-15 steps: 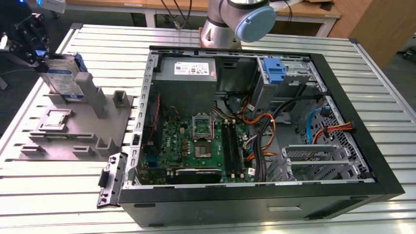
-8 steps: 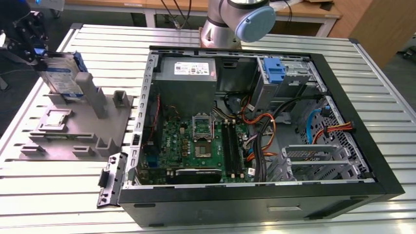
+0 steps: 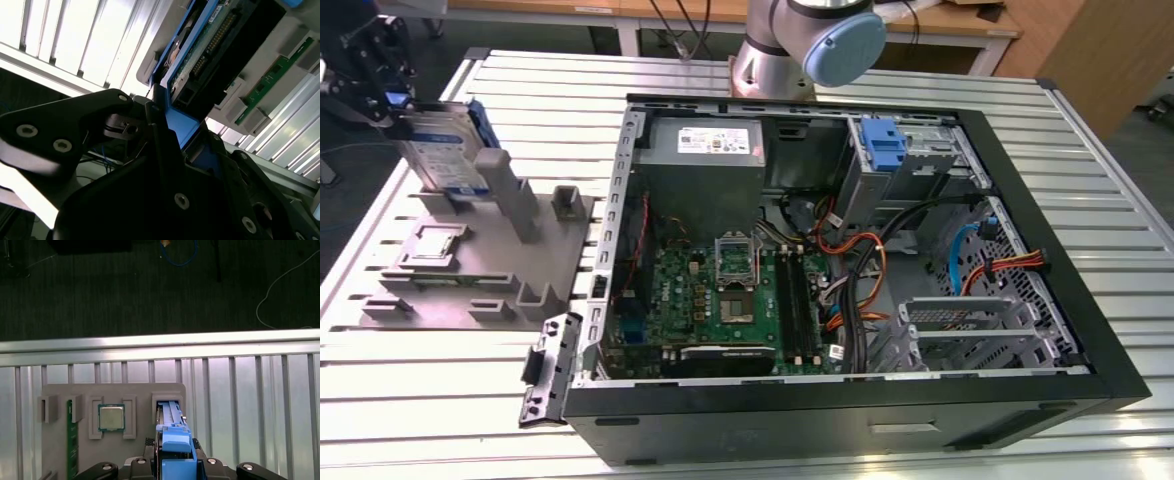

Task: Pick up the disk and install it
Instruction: 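Pick up the disk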

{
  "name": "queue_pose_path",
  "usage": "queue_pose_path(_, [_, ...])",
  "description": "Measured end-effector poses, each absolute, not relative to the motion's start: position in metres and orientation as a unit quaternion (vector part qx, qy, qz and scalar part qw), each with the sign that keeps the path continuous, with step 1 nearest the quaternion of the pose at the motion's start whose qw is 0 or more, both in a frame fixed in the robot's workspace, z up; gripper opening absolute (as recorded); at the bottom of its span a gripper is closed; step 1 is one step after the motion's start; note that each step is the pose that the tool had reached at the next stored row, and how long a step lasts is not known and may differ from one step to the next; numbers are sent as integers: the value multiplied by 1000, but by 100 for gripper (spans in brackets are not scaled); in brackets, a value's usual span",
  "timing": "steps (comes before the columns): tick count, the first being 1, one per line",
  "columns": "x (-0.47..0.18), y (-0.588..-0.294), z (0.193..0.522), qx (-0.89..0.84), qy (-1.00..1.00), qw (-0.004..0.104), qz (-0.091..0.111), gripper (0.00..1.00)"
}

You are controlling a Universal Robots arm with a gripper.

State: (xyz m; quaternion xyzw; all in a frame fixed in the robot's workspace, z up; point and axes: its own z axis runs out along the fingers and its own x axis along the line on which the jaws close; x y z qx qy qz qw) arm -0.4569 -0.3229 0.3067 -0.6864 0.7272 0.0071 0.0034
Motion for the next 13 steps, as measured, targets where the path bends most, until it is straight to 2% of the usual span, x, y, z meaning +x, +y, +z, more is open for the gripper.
queue_pose_path(13, [-457,-323,315,-687,727,3,7,36])
